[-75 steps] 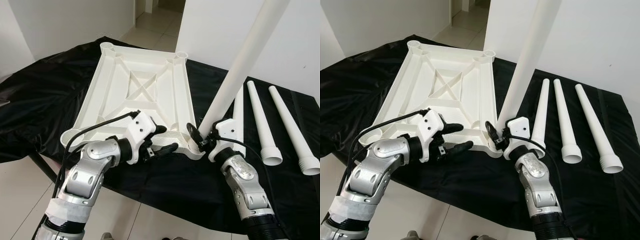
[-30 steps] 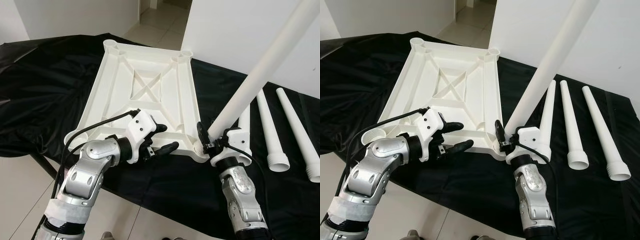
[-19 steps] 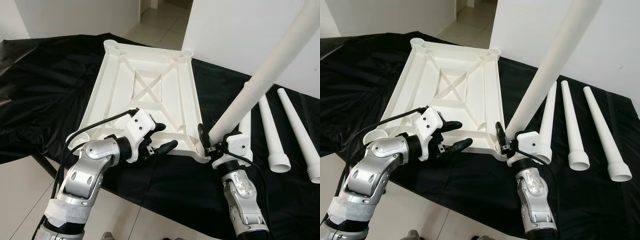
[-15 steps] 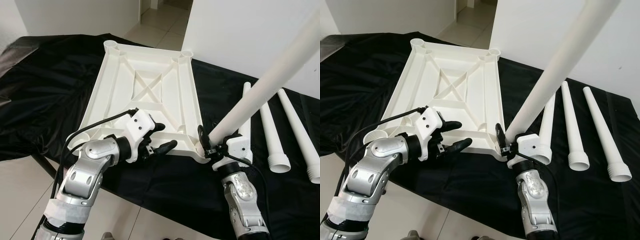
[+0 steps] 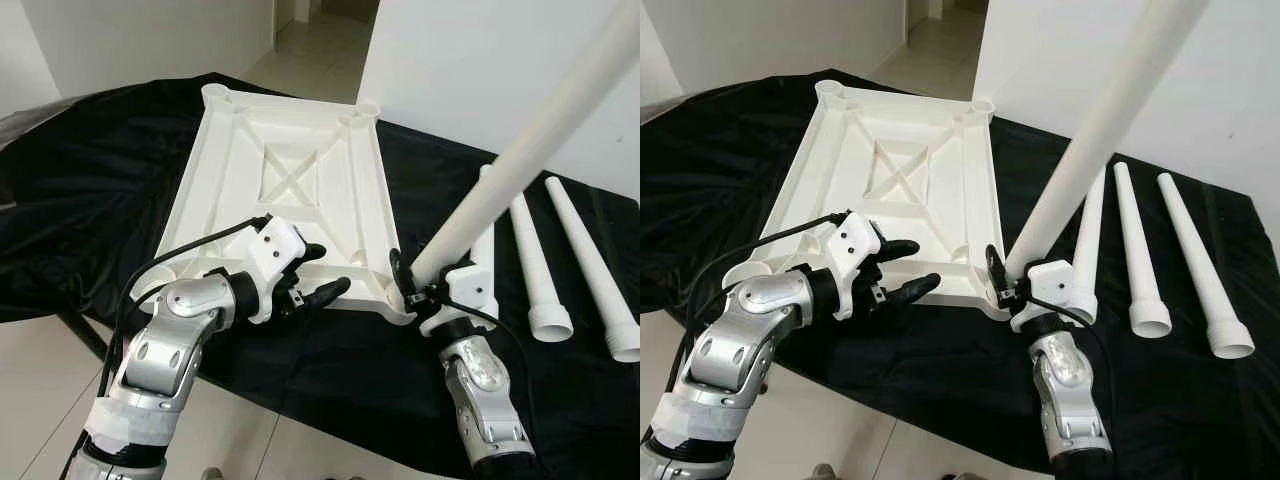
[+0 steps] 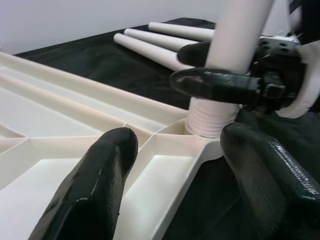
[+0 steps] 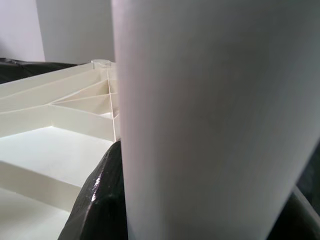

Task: Building children table

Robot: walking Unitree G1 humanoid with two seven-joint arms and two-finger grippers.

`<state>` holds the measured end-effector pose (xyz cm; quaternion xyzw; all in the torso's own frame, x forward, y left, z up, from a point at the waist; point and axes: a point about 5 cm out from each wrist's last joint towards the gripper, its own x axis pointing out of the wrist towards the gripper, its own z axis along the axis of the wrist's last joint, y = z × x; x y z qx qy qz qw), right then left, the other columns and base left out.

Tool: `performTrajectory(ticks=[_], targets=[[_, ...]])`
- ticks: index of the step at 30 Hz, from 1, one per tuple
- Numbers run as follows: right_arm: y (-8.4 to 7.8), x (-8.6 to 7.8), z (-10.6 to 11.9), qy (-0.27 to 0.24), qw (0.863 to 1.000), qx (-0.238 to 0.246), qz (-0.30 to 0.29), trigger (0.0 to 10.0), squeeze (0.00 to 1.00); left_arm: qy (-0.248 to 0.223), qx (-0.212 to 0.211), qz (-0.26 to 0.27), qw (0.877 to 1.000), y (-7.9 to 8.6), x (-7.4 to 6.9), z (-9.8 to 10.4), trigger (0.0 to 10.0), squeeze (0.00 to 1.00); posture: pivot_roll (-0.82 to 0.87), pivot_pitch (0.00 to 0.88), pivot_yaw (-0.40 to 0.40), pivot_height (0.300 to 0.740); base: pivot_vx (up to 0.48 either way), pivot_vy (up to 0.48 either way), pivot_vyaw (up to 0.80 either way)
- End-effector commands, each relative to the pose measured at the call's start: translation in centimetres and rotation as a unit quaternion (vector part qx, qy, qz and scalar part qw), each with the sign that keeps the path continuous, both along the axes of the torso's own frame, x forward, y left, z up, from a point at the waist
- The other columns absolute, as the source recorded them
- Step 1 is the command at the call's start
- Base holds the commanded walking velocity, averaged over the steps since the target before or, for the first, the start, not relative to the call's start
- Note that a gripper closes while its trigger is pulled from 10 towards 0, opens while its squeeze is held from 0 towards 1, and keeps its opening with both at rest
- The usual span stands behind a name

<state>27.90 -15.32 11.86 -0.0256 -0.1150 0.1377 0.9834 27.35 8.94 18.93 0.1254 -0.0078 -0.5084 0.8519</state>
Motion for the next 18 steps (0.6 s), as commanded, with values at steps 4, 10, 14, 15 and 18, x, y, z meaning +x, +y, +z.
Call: performTrajectory(ticks=[4,10,14,15,18], targets=[[-2.05,-1.42,-6.95,0.195,0.979,-0.046,-0.034,10.0,0.0,-0.015,-0.006,0.047,0.999,0.16,0.21,0.46,10.0,0.0,0.09,0.101,-0.065,0.74,0.0,0.0,0.0],[-2.01,-1.29,-7.1,0.208,0.977,-0.037,-0.025,10.0,0.0,-0.014,-0.005,0.048,0.999,0.24,0.13,0.45,10.0,0.0,0.09,0.1,-0.065,0.74,0.0,0.0,0.0],[-2.03,-1.07,-6.85,0.205,0.978,-0.036,-0.015,10.0,0.0,-0.014,-0.005,0.047,0.999,0.22,0.11,0.45,10.0,0.0,0.09,0.098,-0.065,0.74,0.0,0.0,0.0],[-2.1,-0.97,-6.77,0.207,0.978,-0.026,-0.013,10.0,0.0,-0.015,-0.004,0.047,0.999,0.22,0.1,0.45,10.0,0.0,0.09,0.098,-0.065,0.74,0.0,0.0,0.0],[-2.38,-0.78,-6.62,0.214,0.977,0.004,-0.016,10.0,0.0,-0.015,-0.004,0.046,0.999,0.2,0.08,0.46,10.0,0.0,0.09,0.098,-0.066,0.74,0.0,0.0,0.0]])
